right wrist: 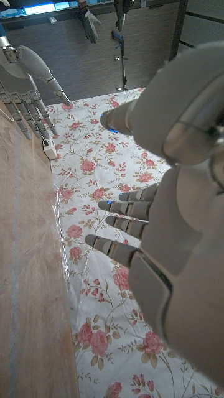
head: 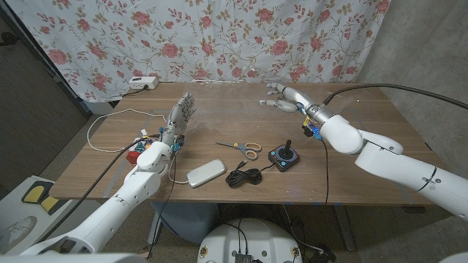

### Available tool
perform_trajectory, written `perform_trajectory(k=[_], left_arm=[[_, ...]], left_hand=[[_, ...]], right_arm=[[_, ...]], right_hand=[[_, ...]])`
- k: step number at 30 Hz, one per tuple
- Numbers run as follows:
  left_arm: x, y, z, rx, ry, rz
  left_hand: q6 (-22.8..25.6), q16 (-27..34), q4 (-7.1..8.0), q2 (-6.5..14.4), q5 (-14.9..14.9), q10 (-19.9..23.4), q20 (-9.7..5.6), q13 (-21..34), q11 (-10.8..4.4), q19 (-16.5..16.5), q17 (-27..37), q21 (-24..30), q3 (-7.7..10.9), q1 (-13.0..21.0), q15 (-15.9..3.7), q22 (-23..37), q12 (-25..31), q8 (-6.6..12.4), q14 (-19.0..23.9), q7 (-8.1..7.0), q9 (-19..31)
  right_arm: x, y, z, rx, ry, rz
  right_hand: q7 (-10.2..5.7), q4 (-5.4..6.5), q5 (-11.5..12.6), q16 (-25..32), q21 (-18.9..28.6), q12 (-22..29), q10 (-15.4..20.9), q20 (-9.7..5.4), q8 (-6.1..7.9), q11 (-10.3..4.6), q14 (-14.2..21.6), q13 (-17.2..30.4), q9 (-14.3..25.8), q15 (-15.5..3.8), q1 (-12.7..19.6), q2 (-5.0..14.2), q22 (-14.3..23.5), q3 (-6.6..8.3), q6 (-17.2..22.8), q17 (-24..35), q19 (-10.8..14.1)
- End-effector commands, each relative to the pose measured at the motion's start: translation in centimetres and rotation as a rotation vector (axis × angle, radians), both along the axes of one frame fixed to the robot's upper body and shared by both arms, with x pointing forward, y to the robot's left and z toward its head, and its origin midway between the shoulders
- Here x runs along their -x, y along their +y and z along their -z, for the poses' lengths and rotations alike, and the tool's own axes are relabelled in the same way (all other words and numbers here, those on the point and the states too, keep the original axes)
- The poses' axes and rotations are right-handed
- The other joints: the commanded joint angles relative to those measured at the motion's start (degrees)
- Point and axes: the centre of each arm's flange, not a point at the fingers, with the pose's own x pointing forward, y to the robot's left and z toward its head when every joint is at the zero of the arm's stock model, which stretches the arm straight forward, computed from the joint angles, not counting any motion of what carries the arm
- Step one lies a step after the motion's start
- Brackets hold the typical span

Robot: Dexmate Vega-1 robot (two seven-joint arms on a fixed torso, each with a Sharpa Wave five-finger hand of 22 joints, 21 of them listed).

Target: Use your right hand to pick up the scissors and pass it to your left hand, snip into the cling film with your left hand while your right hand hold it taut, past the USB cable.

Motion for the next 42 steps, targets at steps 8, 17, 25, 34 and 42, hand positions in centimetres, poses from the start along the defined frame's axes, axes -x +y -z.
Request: perform_trajectory(k=[8, 17, 25, 34, 42], left_arm=[[-0.1, -0.1, -0.2, -0.002, -0.008, -0.003], [0.0, 0.1, 0.1, 0.002, -0.005, -0.012], [0.0, -0.1, 0.1, -0.001, -0.007, -0.007], [0.2, -0.2, 0.2, -0.001, -0.006, -0.008], [0.2, -0.3, 0.4, -0.001, -0.004, -0.005]], left_hand=[[0.2, 0.5, -0.10, 0.3, 0.2, 0.5, 0.01, 0.2, -0.04, 0.5, 0.3, -0.4, -0.19, -0.5, -0.41, 0.2, 0.4, 0.05, 0.2, -0.19, 0.2], [0.1, 0.5, -0.04, 0.4, 0.2, 0.5, -0.02, 0.2, 0.02, 0.7, 0.3, -0.6, -0.25, -0.7, -0.34, 0.2, 0.4, 0.02, 0.2, -0.22, 0.2], [0.0, 0.5, -0.01, 0.4, 0.2, 0.4, -0.05, 0.2, 0.05, 0.8, 0.2, -0.8, -0.28, -0.8, -0.32, 0.2, 0.4, 0.00, 0.2, -0.25, 0.2], [0.0, 0.5, -0.02, 0.5, 0.2, 0.4, -0.09, 0.2, 0.07, 0.9, 0.2, -1.1, -0.30, -0.9, -0.29, 0.2, 0.4, 0.03, 0.2, -0.22, 0.2], [0.1, 0.5, -0.03, 0.6, 0.3, 0.4, -0.06, 0.2, 0.08, 1.0, 0.2, -1.3, -0.30, -0.9, -0.30, 0.2, 0.4, 0.07, 0.2, -0.24, 0.2]], right_arm=[[1.2, 1.8, 0.0, 0.103, -0.030, 0.037], [2.2, 2.8, -0.4, 0.154, -0.032, 0.033], [2.6, 3.3, -0.2, 0.182, -0.039, 0.040], [3.2, 4.0, 0.0, 0.210, -0.034, 0.052], [3.0, 4.9, 0.4, 0.234, -0.025, 0.045]], right_hand=[[0.25, -0.01, -0.1, 0.0, 0.1, 0.0, 0.9, 0.10, 0.22, -0.11, 0.1, 0.2, 0.1, -0.64, 1.4, -0.17, 0.1, 0.44, 0.6, 0.2, 0.9], [0.20, 0.15, -0.1, 0.1, -0.1, 0.0, 1.3, -0.30, -0.30, -0.27, 0.2, 0.4, 0.0, -0.90, 1.9, -0.33, 0.1, 0.50, -0.4, 0.2, 0.8], [-0.08, 0.32, -0.2, 0.1, -0.1, 0.3, 2.4, -0.73, -0.22, -0.62, 0.5, 0.6, -0.1, -1.50, 2.0, -0.69, 0.1, 0.35, 0.1, 0.2, 1.0], [0.05, 0.42, -0.2, 0.3, -0.1, 0.5, 3.4, -0.58, -0.19, -0.67, 0.9, 0.7, -0.1, -1.20, 2.2, -0.86, 0.1, 0.30, 0.4, 0.2, 1.0], [0.10, 0.62, -0.2, 0.3, -0.2, 0.6, 3.9, -0.54, -0.20, -0.77, 1.1, 0.8, -0.2, -1.07, 1.8, -1.35, 0.1, -0.04, 0.6, 0.2, 1.1]])
